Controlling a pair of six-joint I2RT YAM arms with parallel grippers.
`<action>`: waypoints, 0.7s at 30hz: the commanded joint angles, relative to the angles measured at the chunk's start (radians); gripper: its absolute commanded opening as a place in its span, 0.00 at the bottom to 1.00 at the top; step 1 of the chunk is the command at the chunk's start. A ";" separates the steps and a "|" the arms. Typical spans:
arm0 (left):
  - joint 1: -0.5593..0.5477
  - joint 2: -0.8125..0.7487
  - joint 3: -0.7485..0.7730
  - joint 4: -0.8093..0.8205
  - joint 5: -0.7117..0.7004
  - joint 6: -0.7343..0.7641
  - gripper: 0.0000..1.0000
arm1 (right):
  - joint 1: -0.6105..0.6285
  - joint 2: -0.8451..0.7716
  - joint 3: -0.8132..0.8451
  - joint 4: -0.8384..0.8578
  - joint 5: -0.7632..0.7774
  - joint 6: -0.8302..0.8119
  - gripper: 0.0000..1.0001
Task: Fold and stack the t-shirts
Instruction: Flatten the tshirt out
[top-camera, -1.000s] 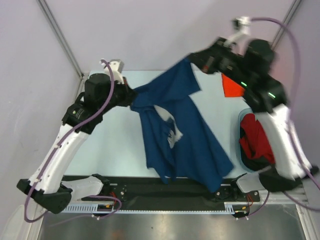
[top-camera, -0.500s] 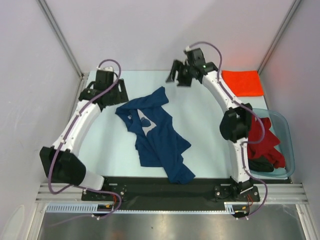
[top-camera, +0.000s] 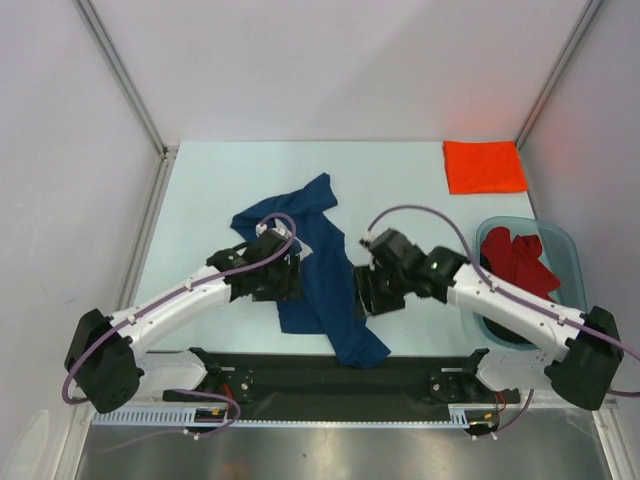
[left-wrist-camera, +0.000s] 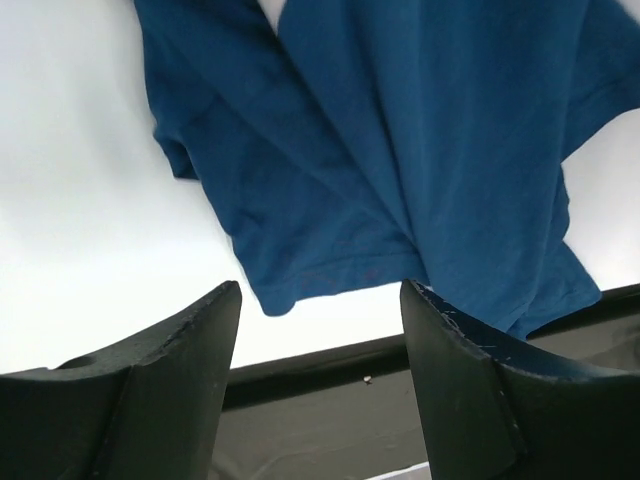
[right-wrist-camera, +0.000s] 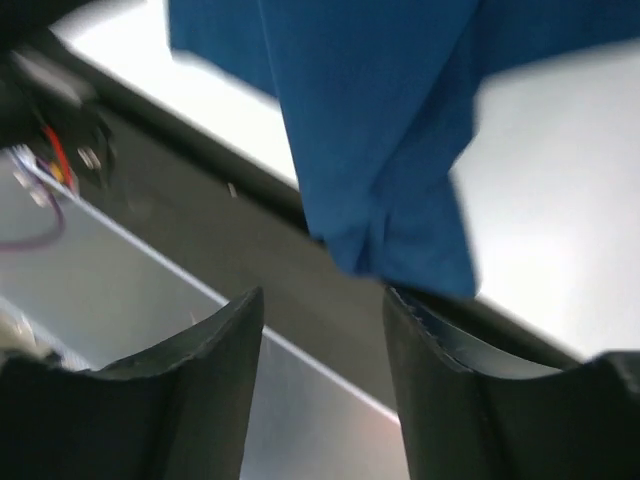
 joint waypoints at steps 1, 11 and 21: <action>-0.030 -0.043 -0.025 0.019 -0.035 -0.126 0.70 | 0.117 -0.035 -0.141 0.134 0.032 0.173 0.55; -0.112 -0.230 -0.099 0.003 -0.038 -0.207 0.69 | 0.217 0.106 -0.304 0.405 0.163 0.305 0.65; -0.116 -0.353 -0.117 -0.095 -0.092 -0.201 0.68 | 0.198 0.209 -0.213 0.350 0.301 0.254 0.03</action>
